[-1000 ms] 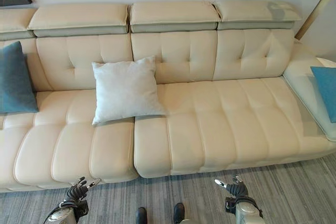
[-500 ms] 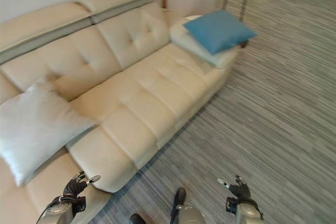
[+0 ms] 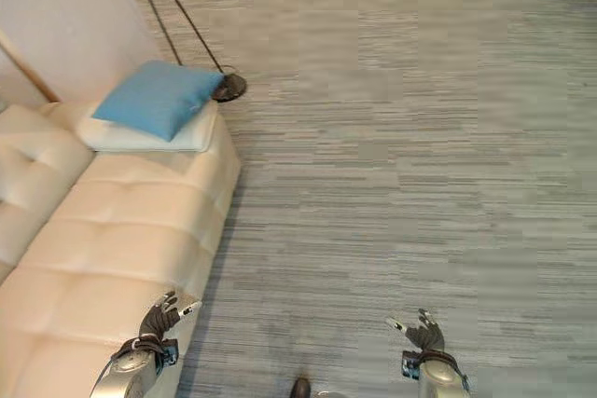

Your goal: Pick up all the scattered cushions and arrange them neatly on the sofa.

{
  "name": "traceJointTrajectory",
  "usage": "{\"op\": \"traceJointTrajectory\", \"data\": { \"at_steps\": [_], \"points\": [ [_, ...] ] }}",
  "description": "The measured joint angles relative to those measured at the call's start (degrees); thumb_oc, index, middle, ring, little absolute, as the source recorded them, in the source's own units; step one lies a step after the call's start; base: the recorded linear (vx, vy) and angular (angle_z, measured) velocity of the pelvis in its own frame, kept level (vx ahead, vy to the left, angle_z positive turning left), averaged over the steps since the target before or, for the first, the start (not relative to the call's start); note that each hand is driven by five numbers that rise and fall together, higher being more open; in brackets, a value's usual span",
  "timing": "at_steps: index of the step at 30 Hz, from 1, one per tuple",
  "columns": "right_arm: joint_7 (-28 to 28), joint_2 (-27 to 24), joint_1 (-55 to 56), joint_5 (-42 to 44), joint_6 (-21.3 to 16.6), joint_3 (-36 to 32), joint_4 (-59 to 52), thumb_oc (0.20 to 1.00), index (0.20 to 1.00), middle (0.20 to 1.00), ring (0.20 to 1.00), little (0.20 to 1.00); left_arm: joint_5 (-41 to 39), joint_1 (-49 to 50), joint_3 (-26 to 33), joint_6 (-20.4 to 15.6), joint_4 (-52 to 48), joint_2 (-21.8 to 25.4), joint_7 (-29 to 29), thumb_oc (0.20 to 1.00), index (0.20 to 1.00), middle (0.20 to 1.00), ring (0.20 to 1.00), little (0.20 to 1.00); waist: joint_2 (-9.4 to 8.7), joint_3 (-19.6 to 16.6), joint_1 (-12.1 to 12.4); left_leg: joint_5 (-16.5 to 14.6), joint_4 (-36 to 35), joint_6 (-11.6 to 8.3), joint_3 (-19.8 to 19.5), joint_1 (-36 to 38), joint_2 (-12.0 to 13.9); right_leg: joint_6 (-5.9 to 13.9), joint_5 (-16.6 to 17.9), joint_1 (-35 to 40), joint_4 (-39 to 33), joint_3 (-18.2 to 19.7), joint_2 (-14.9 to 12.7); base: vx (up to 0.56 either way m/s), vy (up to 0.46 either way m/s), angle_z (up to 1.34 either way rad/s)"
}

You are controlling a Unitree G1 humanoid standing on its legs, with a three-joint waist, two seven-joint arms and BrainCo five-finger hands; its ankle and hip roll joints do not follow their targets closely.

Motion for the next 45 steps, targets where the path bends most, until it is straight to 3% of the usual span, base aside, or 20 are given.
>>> {"op": "traceJointTrajectory", "data": {
  "at_steps": [1, 3, 6, 10, 11, 15, 16, 20, 22, 24, 25, 26, 28, 30, 33, 36, 39, 40, 41, 45],
  "points": [
    [-0.29, -0.52, 0.53, -0.68, -0.43, -1.31, 0.51, 1.000, 1.000, 1.000, 1.000, 1.000, -0.05, -0.82, -0.84, 0.39, 2.70, -0.70, -0.17, 1.000, 1.000, 1.000, 1.000, 1.000, 1.94, 0.53, -1.30, 0.48, -4.92, -0.82, -1.70, -2.58, 0.21, -1.47, 0.01, 1.89, -1.84, -2.23, 1.41, 0.34, -0.035, -0.61],
    [-0.10, -1.50, 3.82, -0.71, 0.83, -1.16, 2.16, 1.000, 1.000, 1.000, 1.000, 1.000, 0.00, 0.95, -1.38, 0.52, 3.02, -0.04, -0.14, 1.000, 1.000, 1.000, 1.000, 1.000, -0.20, 1.04, 0.07, 5.09, -20.27, 0.56, -6.07, -2.28, -8.48, -0.77, 1.52, 9.18, -9.60, -1.56, 1.17, 0.43, -0.026, -0.15],
    [0.15, -0.43, 0.15, -1.81, 1.16, 1.22, 3.51, 1.000, 1.000, 1.000, 1.000, 1.000, 0.01, 1.86, 0.86, 0.67, 3.41, 2.57, 0.58, 1.000, 1.000, 1.000, 1.000, 1.000, -2.18, 2.05, 1.79, 8.39, -30.32, 1.61, -4.38, -7.68, -13.63, 0.63, 1.49, 14.34, -17.34, 1.78, 4.98, 0.55, 0.074, -0.39],
    [1.01, 1.08, -0.94, -2.76, 0.72, 1.27, 4.44, 1.000, 1.000, 1.000, 1.000, 1.000, 0.00, 5.25, 3.16, 1.37, 5.48, 0.72, 1.37, 1.000, 1.000, 1.000, 1.000, 1.000, -2.54, 1.67, 4.36, 8.56, -17.46, 14.25, 4.06, -2.90, -13.46, 4.45, -0.92, 23.29, -12.36, 11.60, 8.63, 0.84, 0.229, -0.92],
    [1.55, 1.88, 1.73, -2.85, 0.60, 2.30, 4.38, 1.000, 1.000, 1.000, 1.000, 1.000, 0.00, 5.82, 1.50, 1.56, 5.40, 1.68, 1.26, 1.000, 1.000, 1.000, 1.000, 1.000, -4.48, -0.99, 4.22, 12.74, -19.45, 15.37, 2.54, -0.66, -13.46, 6.83, -5.01, 20.52, -4.53, 10.52, 7.21, 0.48, 0.144, -0.57],
    [2.05, 2.07, 3.48, -2.86, 1.12, 2.29, 5.44, 1.000, 1.000, 1.000, 1.000, 1.000, -0.01, 1.12, 1.42, 1.57, 4.31, 2.61, 1.26, 1.000, 1.000, 1.000, 1.000, 1.000, -6.56, -2.06, 3.21, 12.62, -24.52, 15.47, 0.94, 4.22, -14.53, 10.15, -6.98, 9.91, 13.35, 6.47, 0.89, 0.36, 0.173, -0.18],
    [2.42, 1.98, 3.44, -2.88, 1.17, 2.47, 4.63, 1.000, 1.000, 1.000, 1.000, 1.000, 0.00, -1.94, 1.12, 1.51, 4.32, 3.25, 1.24, 1.000, 1.000, 1.000, 1.000, 1.000, -5.65, -1.21, 2.62, 12.52, -25.00, 14.77, -0.37, 5.66, -14.18, 12.72, -4.85, 2.18, 28.49, 5.71, -1.65, 0.23, 0.124, 0.16],
    [2.51, 2.17, 4.37, -2.89, 1.06, 2.11, 5.24, 1.000, 1.000, 1.000, 1.000, 1.000, 0.00, -2.56, -0.66, 0.88, 4.38, 3.23, 1.27, 1.000, 1.000, 1.000, 1.000, 1.000, -2.12, 0.51, 3.06, 9.78, -27.30, 16.50, -3.13, 16.02, -13.00, 10.60, -5.83, -8.44, 34.09, 4.08, -8.20, 0.30, 0.104, 0.19],
    [2.56, 2.24, 1.87, -2.84, 1.10, 2.25, 5.89, 1.000, 1.000, 1.000, 1.000, 1.000, -0.01, -2.21, -0.32, 1.30, 4.83, 3.30, 1.50, 1.000, 1.000, 1.000, 1.000, 1.000, 0.57, 3.86, 3.24, 5.29, -27.51, 14.18, -3.38, 18.98, -11.07, 9.86, -0.43, -19.30, 12.69, 3.05, -9.70, 0.62, -0.118, -0.11],
    [2.21, 5.95, 2.71, -2.79, 1.32, 0.88, 8.83, 1.000, 1.000, 1.000, 1.000, 1.000, -0.01, -0.88, 2.00, 1.85, 5.19, 3.66, 1.41, 1.000, 1.000, 1.000, 1.000, 1.000, -1.31, 6.04, 3.60, -1.96, -26.44, 9.14, -3.10, 24.63, -8.97, 15.45, 7.25, -18.16, -19.74, 7.54, -4.03, 0.80, -0.316, 0.09],
    [2.18, 7.76, 5.66, -2.80, 1.54, -1.93, 8.67, 1.000, 1.000, 1.000, 1.000, 1.000, 0.01, -1.08, 2.30, 1.82, 5.04, 3.42, 1.30, 1.000, 1.000, 1.000, 1.000, 1.000, -1.80, 5.20, 2.71, -4.43, -25.83, 6.95, -5.18, 26.54, -6.98, 16.27, 7.46, -17.99, -19.61, 8.08, -2.72, 0.78, -0.320, 0.82],
    [2.01, 7.77, 7.43, -2.83, 2.20, -2.95, 8.73, 1.000, 1.000, 1.000, 1.000, 1.000, 0.04, -0.86, 1.85, 1.81, 4.04, 2.47, 0.97, 1.000, 1.000, 1.000, 1.000, 1.000, -1.70, 4.13, 2.63, -5.97, -26.64, 6.34, -6.82, 28.87, -4.50, 14.31, 8.22, -16.30, -16.50, 8.01, -1.45, 0.92, -0.418, 1.09],
    [1.94, 6.50, 6.57, -2.79, 2.51, -3.29, 8.77, 1.000, 1.000, 1.000, 1.000, 1.000, 0.02, -1.28, 1.13, 1.88, 3.04, 1.03, 0.66, 1.000, 1.000, 1.000, 1.000, 1.000, -1.42, 4.26, 2.62, -4.65, -21.79, 0.20, -7.46, 30.88, -1.99, 4.32, 16.35, -12.07, -13.62, 7.93, -0.03, 0.79, -0.444, 0.93],
    [1.98, 4.99, 5.17, -2.62, 2.19, -3.34, 9.25, 1.000, 1.000, 1.000, 1.000, 1.000, -0.03, -1.46, 0.00, 1.75, 2.73, -0.01, -0.02, 1.000, 1.000, 1.000, 1.000, 1.000, -1.90, 3.69, 1.92, -1.91, -8.94, -4.13, -6.89, 28.54, -2.78, 0.12, 23.29, -6.57, -13.10, 7.47, -0.78, 0.36, -0.253, 0.83],
    [2.04, 1.18, 2.53, -1.53, -0.36, -2.74, 7.36, 1.000, 1.000, 1.000, 1.000, 1.000, -1.93, -0.53, -0.44, 1.08, 2.38, -0.11, -0.38, 1.000, 1.000, 1.000, 1.000, 1.000, 0.90, 1.12, 3.10, 1.55, 9.05, -4.47, -5.17, 18.47, -2.33, -3.34, 17.56, -2.45, -14.48, 6.18, 1.67, 0.28, -0.243, 0.35],
    [1.97, 1.01, 0.30, -0.58, -0.37, -2.65, 7.68, 1.000, 1.000, 1.000, 1.000, 1.000, -2.25, -1.37, -0.44, 1.17, 2.49, 1.02, -0.50, 1.000, 1.000, 1.000, 1.000, 1.000, -0.57, 2.11, 3.74, -1.61, 16.85, -2.73, -1.50, 11.21, -3.63, -2.94, 18.20, 1.40, -16.37, 5.28, 0.77, 0.27, -0.148, 0.41],
    [1.99, 2.06, 0.35, -0.49, -0.01, -2.36, 7.75, 1.000, 1.000, 1.000, 1.000, 1.000, -2.25, -0.99, -0.43, 1.16, 1.88, 2.79, -0.76, 1.000, 1.000, 1.000, 1.000, 1.000, -3.34, 3.38, 3.25, -2.33, 2.81, -1.23, 6.05, 3.49, -3.94, -1.59, 14.63, 8.59, -18.87, 2.04, 1.27, 0.43, -0.072, 0.53],
    [1.86, 2.46, 0.34, -0.50, 0.21, -2.33, 9.46, 1.000, 1.000, 1.000, 1.000, 1.000, -2.24, -0.78, -0.58, 1.32, 1.91, 2.85, -0.79, 1.000, 1.000, 1.000, 1.000, 1.000, -4.07, 4.06, 2.66, 0.83, -14.68, 0.42, 8.03, 3.41, -3.98, 0.47, 12.71, 10.45, -18.84, -0.84, 1.79, 0.42, 0.008, 0.30],
    [1.89, 2.82, 1.18, -0.49, 0.97, -2.13, 10.37, 1.000, 1.000, 1.000, 1.000, 1.000, -2.23, -0.31, -0.58, 1.39, 1.91, 2.93, -0.76, 1.000, 1.000, 1.000, 1.000, 1.000, -4.80, 4.10, 2.84, 4.19, -19.45, 1.82, 8.04, 3.47, -4.19, 0.91, 12.41, 11.85, -18.84, -1.04, 2.17, 0.34, 0.089, 0.27],
    [0.96, 2.88, 3.29, -0.58, 1.61, -0.02, 11.89, 1.000, 1.000, 1.000, 1.000, 1.000, -1.95, -3.07, -1.14, 2.00, 4.54, 3.03, -0.35, 1.000, 1.000, 1.000, 1.000, 1.000, -5.53, 3.22, 1.17, 6.82, -29.81, -0.11, 20.26, -0.03, -1.20, 2.96, 6.90, 14.02, -18.81, -11.79, 2.80, 0.43, 0.237, 0.71]
  ]
}}
